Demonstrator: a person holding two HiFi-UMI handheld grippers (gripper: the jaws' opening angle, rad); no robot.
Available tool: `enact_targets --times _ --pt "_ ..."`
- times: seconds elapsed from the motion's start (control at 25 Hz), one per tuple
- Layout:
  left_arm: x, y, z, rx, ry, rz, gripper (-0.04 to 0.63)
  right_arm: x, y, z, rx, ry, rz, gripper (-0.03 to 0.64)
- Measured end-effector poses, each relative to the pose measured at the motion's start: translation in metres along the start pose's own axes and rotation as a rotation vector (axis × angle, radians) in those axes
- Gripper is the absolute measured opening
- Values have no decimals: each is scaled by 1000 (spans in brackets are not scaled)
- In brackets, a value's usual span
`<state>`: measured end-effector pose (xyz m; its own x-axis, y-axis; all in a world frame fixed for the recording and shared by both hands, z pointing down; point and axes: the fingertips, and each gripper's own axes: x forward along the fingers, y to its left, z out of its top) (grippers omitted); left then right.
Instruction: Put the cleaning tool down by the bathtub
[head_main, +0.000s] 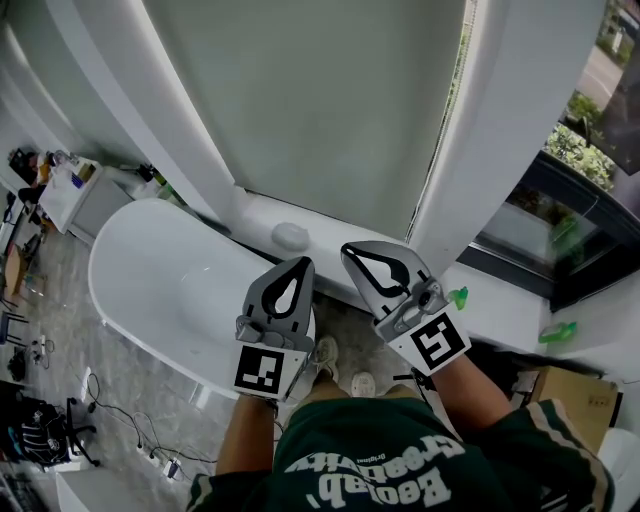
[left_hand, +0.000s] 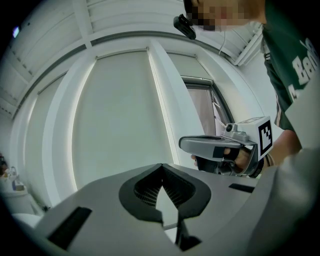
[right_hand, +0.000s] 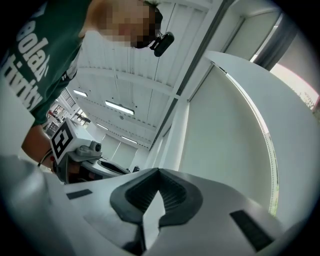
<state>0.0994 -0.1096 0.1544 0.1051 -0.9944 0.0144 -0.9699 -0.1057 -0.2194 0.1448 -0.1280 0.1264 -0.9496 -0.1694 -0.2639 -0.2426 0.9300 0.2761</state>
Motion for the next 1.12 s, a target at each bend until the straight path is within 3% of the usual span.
enact_targets --times 0.48,1.12 --pt "-4 -10 10 -5 -39 1 9 -9 0 0 -17 15 -6 15" --pt "-10 -2 25 24 -87 64 9 -9 5 3 -8 12 20 15"
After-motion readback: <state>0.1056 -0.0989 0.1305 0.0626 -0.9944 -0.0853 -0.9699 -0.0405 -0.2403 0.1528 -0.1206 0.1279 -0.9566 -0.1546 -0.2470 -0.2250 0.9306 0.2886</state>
